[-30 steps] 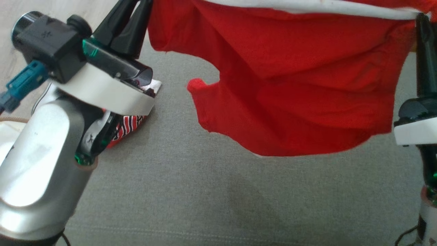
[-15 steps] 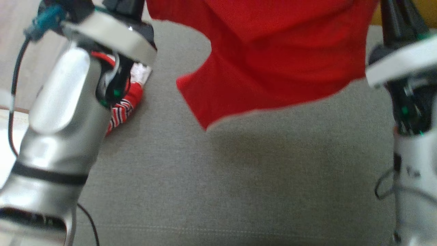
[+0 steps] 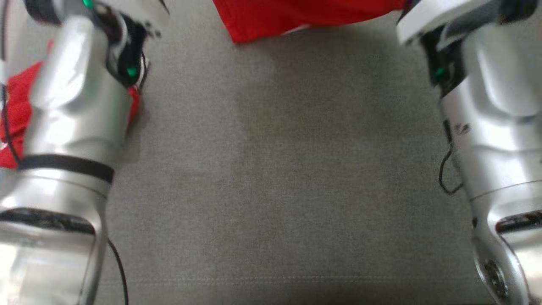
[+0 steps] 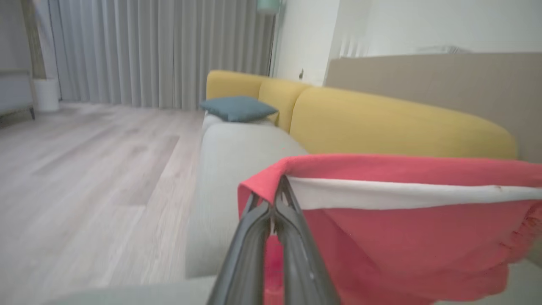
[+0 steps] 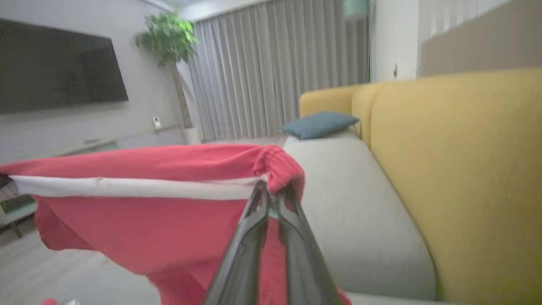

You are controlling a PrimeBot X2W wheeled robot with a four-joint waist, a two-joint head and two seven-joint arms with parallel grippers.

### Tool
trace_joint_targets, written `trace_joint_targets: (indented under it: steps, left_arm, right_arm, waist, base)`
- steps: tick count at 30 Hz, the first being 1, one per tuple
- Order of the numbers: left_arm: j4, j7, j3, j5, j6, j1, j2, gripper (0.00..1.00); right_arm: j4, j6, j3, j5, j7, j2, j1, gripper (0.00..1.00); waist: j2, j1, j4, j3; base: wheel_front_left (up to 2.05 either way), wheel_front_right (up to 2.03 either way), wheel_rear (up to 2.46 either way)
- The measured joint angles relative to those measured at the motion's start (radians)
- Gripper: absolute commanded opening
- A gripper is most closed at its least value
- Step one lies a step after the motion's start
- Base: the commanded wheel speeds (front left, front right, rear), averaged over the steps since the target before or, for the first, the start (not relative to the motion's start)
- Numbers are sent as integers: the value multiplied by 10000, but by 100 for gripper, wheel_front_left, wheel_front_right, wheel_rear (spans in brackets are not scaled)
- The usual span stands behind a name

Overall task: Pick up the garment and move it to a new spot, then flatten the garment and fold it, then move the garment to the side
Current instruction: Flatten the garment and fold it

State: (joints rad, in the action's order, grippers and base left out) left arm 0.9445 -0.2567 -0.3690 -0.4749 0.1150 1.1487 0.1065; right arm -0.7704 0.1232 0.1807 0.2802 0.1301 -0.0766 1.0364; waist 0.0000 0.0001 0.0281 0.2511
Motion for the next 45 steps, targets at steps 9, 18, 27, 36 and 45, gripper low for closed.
trace_joint_targets:
  steps: [9,18,27,36,45]
  left_arm:
    - [1419,2,345,-209,58,-1620,-679,0]
    - [-378,2,573,54,94,-3979,-786,0]
    - [-3149,4,556,606,98,-7502,-253,0]
    - [-6190,773,520,608,-558,-10564,428,0]
    - [-8658,1977,548,481,-1151,-12064,905,0]
  right_arm:
    - [-2080,0,1567,1087,570,25,-675,0]
    - [-861,0,1914,1283,1003,-77,-3128,0]
    - [2587,0,1386,1354,359,-431,-7309,0]
    - [6872,0,153,790,-2192,-151,-11612,0]
    - [9223,0,-297,537,-3873,167,-13464,0]
  waist:
    - [0,0,145,785]
    - [0,0,400,543]
    - [0,-1,571,-363]
    - [0,-1,812,-1285]
    - [0,-1,874,-1561]
  base:
    - [0,0,0]
    - [0,0,0]
    - [0,0,0]
    - [0,0,0]
    - [0,0,0]
